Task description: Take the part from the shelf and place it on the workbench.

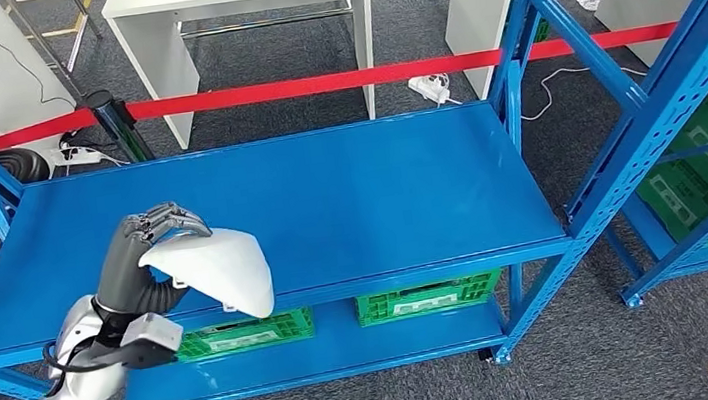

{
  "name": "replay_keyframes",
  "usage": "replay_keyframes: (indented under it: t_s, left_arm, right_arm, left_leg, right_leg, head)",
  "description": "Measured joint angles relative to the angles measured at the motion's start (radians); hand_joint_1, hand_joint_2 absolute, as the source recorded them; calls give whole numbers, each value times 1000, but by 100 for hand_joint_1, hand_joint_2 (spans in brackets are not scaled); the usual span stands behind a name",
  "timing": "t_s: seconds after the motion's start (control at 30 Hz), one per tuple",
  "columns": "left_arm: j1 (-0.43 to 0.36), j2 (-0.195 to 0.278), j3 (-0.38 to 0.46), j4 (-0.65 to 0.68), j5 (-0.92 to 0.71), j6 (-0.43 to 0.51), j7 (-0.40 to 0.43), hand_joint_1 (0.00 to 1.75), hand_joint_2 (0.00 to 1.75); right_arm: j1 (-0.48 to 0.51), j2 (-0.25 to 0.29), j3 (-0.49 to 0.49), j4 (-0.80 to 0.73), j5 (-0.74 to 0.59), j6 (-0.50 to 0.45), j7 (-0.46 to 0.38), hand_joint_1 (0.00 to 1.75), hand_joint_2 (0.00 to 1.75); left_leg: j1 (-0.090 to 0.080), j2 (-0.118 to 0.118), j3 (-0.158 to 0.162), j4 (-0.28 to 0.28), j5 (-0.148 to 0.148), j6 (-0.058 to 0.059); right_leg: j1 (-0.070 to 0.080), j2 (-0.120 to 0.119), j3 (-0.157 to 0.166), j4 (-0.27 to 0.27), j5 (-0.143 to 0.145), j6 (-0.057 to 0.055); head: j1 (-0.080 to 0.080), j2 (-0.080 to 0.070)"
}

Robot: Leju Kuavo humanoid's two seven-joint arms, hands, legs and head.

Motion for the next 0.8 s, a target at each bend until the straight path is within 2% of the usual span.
replay_keyframes:
  t_s: [0.07, 0.13, 0.17, 0.23, 0.27, 0.3, 0.33, 0.37, 0.43, 0.47, 0.5, 0.57, 0.6, 0.63, 0.7, 0.73, 0.77, 0.8]
  left_arm:
    - [20, -9, 0, -53, 4, 2, 0, 175, 175]
    - [35, -22, 1, -97, 19, -1, -3, 175, 175]
    - [44, -29, 3, -116, 29, -7, -7, 175, 175]
    - [61, -39, 7, -145, 44, -21, -13, 175, 175]
    - [69, -44, 8, -155, 48, -25, -14, 175, 175]
    - [75, -48, 9, -163, 50, -28, -15, 175, 175]
    - [81, -51, 9, -170, 51, -29, -15, 175, 175]
    - [84, -53, 9, -176, 52, -30, -15, 175, 175]
    - [87, -56, 11, -187, 53, -30, -15, 175, 175]
    - [87, -57, 12, -191, 53, -31, -16, 175, 175]
    - [87, -58, 13, -195, 55, -33, -17, 175, 175]
    - [87, -60, 16, -200, 60, -41, -24, 175, 175]
    - [87, -61, 18, -201, 62, -46, -27, 175, 175]
    - [85, -62, 20, -202, 63, -50, -30, 175, 175]
    - [82, -68, 26, -202, 58, -54, -32, 175, 175]
    - [81, -72, 30, -203, 53, -57, -30, 175, 175]
    - [82, -75, 34, -203, 48, -60, -29, 175, 175]
    - [82, -78, 38, -202, 45, -63, -28, 175, 175]
  right_arm:
    - [-4, -5, 0, 0, 3, -1, -4, 0, 0]
    - [-7, -9, 0, 0, 7, 0, 0, 0, 0]
    - [-8, -12, 0, 0, 9, 1, 4, 0, 0]
    - [-9, -15, 0, 0, 11, 1, 12, 0, 0]
    - [-8, -16, 0, 0, 11, 1, 14, 0, 0]
    - [-7, -18, 0, 0, 11, 1, 15, 0, 0]
    - [-7, -19, 0, 0, 11, 1, 15, 0, 0]
    - [-7, -20, 0, 0, 11, 1, 15, 0, 0]
    - [-9, -22, 0, 0, 11, 1, 15, 0, 0]
    - [-10, -22, 0, 0, 11, 1, 15, 0, 0]
    - [-11, -22, 0, 0, 11, 1, 16, 0, 0]
    - [-11, -22, 0, 1, 11, 0, 19, 0, 0]
    - [-12, -22, 0, 1, 10, 0, 23, 0, 0]
    - [-12, -22, 0, 1, 10, 0, 28, 0, 0]
    - [-12, -21, 0, 2, 10, -1, 35, 0, 0]
    - [-12, -21, 0, 2, 10, -2, 37, 0, 0]
    - [-12, -21, 0, 2, 10, -2, 38, 0, 0]
    - [-12, -22, 0, 2, 11, -2, 41, 0, 0]
  left_leg:
    - [3, 0, 2, -4, 3, 6]
    - [10, 3, 7, -13, 9, 13]
    - [13, 6, 8, -17, 11, 16]
    - [13, 10, 5, -15, 11, 17]
    - [14, 10, 2, -12, 11, 17]
    - [14, 11, -1, -9, 11, 17]
    - [15, 10, -4, -5, 11, 16]
    - [17, 10, -8, 0, 10, 13]
    - [18, 7, -15, 11, 10, 2]
    - [18, 5, -18, 16, 12, -6]
    - [17, 3, -20, 18, 15, -14]
    - [17, 1, -24, 17, 23, -29]
    - [18, 1, -30, 21, 17, -36]
    - [20, 2, -40, 39, -2, -42]
    - [21, 3, -75, 135, -80, -50]
    - [21, 4, -95, 201, -120, -52]
    - [21, 4, -109, 257, -148, -54]
    - [21, 4, -108, 286, -157, -53]
  right_leg:
    - [-1, 0, 3, 0, -1, 6]
    - [1, -1, -10, 36, -28, 11]
    - [2, -2, -32, 84, -58, 13]
    - [1, -3, -98, 222, -123, 17]
    - [1, -3, -124, 276, -138, 18]
    - [0, -3, -134, 295, -132, 19]
    - [-2, -3, -125, 273, -107, 19]
    - [-3, -3, -97, 214, -71, 20]
    - [-3, -1, -38, 91, -20, 16]
    - [-2, 0, -22, 56, -9, 10]
    - [0, 2, -21, 46, -8, 2]
    - [2, 3, -30, 46, 0, -16]
    - [1, 3, -36, 46, 6, -26]
    - [1, 1, -42, 44, 13, -34]
    - [1, -1, -58, 43, 27, -46]
    - [2, -2, -67, 43, 34, -49]
    - [4, -3, -76, 43, 41, -50]
    - [7, -3, -85, 43, 47, -50]
  head:
    - [0, 0]
    - [3, 0]
    - [4, 0]
    - [7, 0]
    - [7, 0]
    - [7, 0]
    - [7, 0]
    - [7, 0]
    - [7, 0]
    - [7, 0]
    - [7, 0]
    - [7, 0]
    - [6, 0]
    - [5, 0]
    - [2, 0]
    - [1, 0]
    - [1, 0]
    - [1, 0]
